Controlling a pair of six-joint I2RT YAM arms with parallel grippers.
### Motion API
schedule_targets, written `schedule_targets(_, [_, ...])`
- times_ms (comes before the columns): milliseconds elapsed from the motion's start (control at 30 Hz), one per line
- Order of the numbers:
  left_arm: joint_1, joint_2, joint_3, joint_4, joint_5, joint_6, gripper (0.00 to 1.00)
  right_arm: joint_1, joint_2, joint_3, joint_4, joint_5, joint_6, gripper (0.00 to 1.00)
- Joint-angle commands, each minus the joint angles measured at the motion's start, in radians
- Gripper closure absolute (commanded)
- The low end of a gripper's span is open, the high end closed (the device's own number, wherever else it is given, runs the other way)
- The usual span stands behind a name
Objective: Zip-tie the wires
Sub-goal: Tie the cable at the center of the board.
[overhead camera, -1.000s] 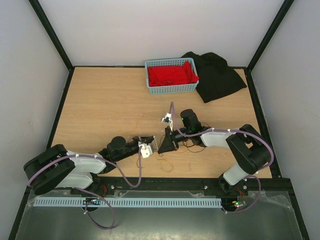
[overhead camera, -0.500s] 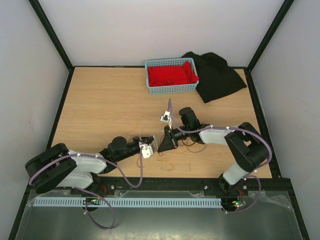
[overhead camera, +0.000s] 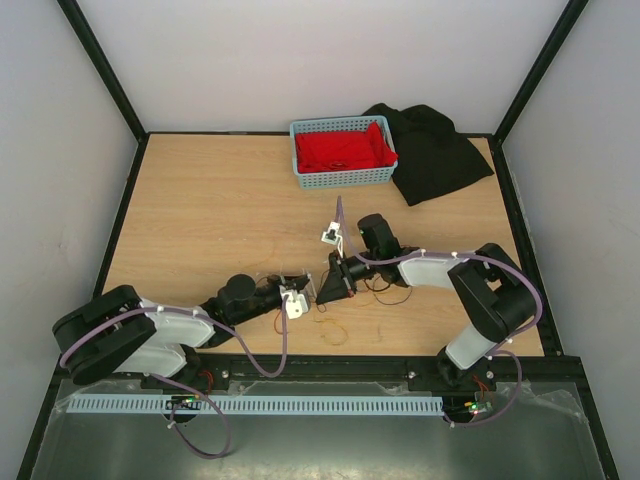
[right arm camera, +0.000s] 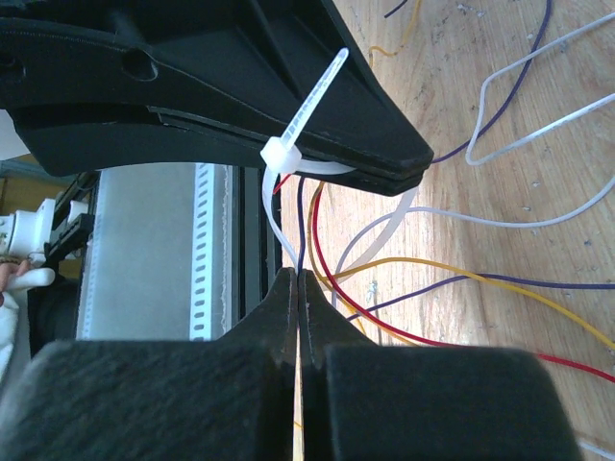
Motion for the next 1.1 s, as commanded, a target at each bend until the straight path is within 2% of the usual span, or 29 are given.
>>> schedule_targets(0, [-0.014, 0.011, 0.014, 0.036, -0.003, 0.01, 1.0, -0.009, 0.011, 0.033, -0.009, -0.025, 0.002, 1.0])
schedule_targets(1067, [-0.061, 0.035, 0.028, 0.036, -0.029, 0.006, 1.0, -0.016, 0.055, 0.056, -0.077, -0.005, -0.031, 1.0])
